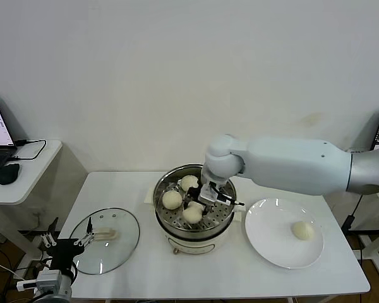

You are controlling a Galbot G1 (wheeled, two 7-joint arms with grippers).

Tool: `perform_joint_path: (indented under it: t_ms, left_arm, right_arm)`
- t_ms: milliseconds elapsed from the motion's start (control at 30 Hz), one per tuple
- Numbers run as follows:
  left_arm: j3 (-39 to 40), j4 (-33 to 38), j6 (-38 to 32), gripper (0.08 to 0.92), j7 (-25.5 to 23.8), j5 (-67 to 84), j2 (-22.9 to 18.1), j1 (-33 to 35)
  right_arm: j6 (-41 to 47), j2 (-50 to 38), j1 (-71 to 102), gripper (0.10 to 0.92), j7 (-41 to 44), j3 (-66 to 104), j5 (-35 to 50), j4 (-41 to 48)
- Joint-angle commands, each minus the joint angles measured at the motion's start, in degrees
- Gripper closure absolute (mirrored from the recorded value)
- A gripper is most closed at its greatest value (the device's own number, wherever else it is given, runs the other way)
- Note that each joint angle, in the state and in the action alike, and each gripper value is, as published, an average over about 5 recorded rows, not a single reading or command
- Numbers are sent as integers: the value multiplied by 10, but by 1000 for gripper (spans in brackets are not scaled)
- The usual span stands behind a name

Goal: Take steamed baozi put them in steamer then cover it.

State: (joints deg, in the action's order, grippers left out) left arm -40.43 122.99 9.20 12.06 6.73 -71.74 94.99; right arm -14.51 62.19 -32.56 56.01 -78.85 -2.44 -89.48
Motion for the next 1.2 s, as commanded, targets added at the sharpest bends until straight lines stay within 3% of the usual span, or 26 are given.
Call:
perform_joint_path:
  t_ms: [33, 367, 500, 733, 900, 1067, 1200]
  left_arm:
    - [0, -1, -1, 177, 1, -1, -2, 0]
    - [0, 2, -1, 177, 0, -1, -1, -1]
    - [-4, 2, 1, 177, -1, 1, 8, -2]
    - [-8, 3, 3, 177, -4, 7, 21, -7]
    - [2, -2, 3, 177, -6, 7, 26, -13]
    - [10, -3, 3, 177, -7, 7, 32, -16]
    - [13, -1, 3, 177, -7, 6, 35, -16]
  right_arm:
    - [-37, 14, 8, 433, -4, -8, -34, 4]
    - [-35, -7, -18, 215, -12, 7, -34, 7]
    - [39, -51, -54, 203, 6, 17, 19, 0]
    - [294, -165, -94, 203, 0, 32, 152, -47]
    - [408, -280, -83, 203, -25, 38, 195, -103]
    - [437, -375, -31, 203, -20, 73, 187, -121]
    - [388, -421, 31, 203, 19, 104, 127, -100]
